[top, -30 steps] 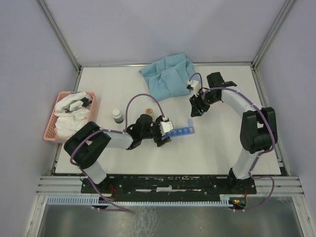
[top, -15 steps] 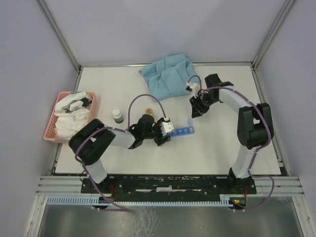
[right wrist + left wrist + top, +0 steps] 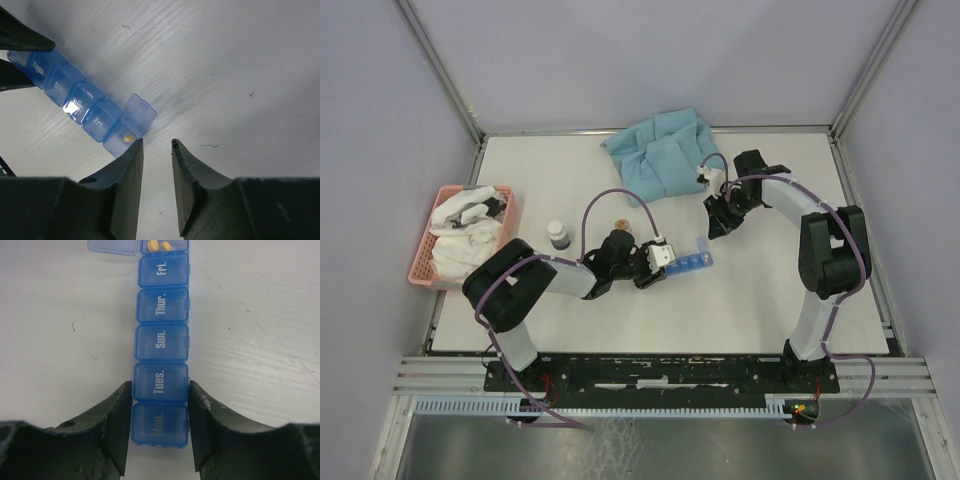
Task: Sort the pills into containers
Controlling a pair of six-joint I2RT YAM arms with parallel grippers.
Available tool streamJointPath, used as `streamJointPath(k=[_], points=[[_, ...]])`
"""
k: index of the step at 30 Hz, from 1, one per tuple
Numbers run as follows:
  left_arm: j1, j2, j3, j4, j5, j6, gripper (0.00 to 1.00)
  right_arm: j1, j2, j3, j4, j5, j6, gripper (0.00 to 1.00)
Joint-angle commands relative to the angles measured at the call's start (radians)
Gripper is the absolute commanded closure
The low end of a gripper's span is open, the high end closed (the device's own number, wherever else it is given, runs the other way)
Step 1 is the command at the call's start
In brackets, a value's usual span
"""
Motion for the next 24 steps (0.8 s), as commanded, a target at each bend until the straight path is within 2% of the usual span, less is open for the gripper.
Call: streamJointPath(k=[1,8,18,24], points=[[0.001,0.01,0.037,0.01,0.005,0.019,0.52,-0.009,0.003,0.035,0.035,0.017,0.041,0.63],[0.001,0.015,0.049,-0.011,0.021,0.028,0.65,-0.018,0.033,0.014,0.11,0.032,0.138,0.8],[0.001,0.022,0.06,-0.038,0.05,0.046,0.77,-0.044,0.137,0.048,0.101,-0.036,0.218,0.89],[0.001,0.023,0.061,-0.039,0.053,0.048,0.79,-0.05,0.189,0.088,0.033,-0.151,0.198,0.91]])
